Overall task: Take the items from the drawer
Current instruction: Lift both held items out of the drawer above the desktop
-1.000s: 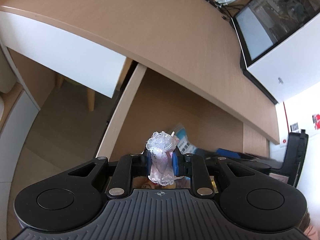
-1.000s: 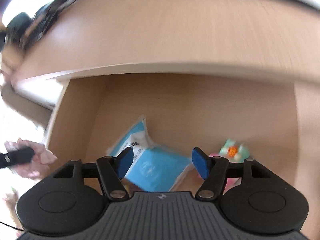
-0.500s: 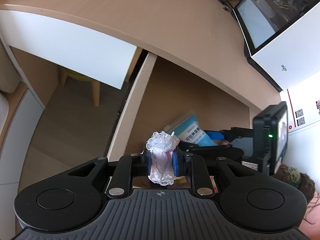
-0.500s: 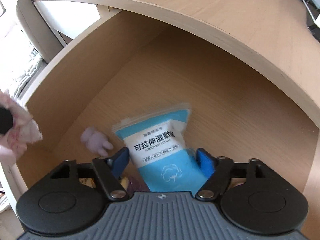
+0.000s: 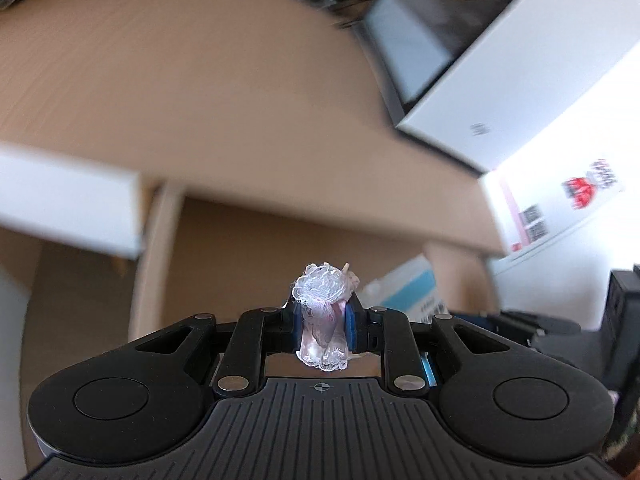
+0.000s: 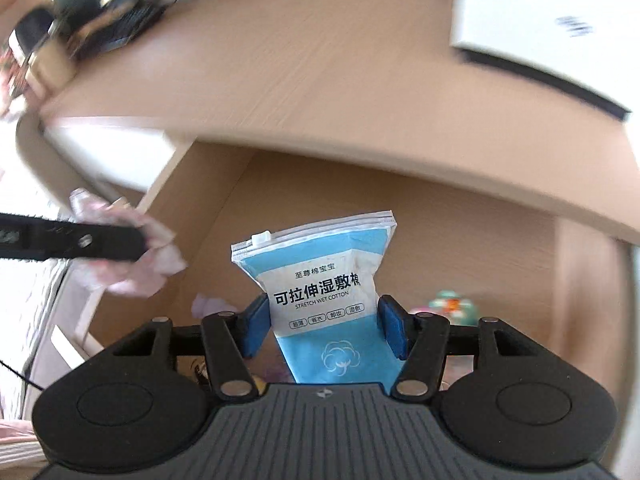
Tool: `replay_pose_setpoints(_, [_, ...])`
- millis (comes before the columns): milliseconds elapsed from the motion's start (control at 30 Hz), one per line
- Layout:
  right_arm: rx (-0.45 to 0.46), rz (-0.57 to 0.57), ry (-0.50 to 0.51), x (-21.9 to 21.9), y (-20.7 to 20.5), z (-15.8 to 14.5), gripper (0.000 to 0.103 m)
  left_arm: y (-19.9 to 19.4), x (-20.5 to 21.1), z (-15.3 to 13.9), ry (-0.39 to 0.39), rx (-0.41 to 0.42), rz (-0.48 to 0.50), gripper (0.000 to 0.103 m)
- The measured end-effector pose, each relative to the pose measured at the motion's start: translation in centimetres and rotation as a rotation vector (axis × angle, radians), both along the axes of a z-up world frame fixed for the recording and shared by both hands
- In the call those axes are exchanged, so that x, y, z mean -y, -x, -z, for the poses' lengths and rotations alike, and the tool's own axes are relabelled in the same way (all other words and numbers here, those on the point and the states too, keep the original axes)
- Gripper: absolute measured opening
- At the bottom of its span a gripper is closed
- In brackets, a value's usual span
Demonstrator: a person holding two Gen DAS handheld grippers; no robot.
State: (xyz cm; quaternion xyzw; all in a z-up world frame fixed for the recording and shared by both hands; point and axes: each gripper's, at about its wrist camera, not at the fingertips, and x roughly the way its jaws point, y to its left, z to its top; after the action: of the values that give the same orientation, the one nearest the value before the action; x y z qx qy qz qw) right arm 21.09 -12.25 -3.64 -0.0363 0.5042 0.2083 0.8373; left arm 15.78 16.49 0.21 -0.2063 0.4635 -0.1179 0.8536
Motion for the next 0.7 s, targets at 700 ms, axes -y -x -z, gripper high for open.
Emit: replay_pose_setpoints(700, [0.230,0.309,0.031,3.7,-4.6,-6.7,0.058,-17.7,8.6,2.0,-0.151,0.099,0.113,0.035])
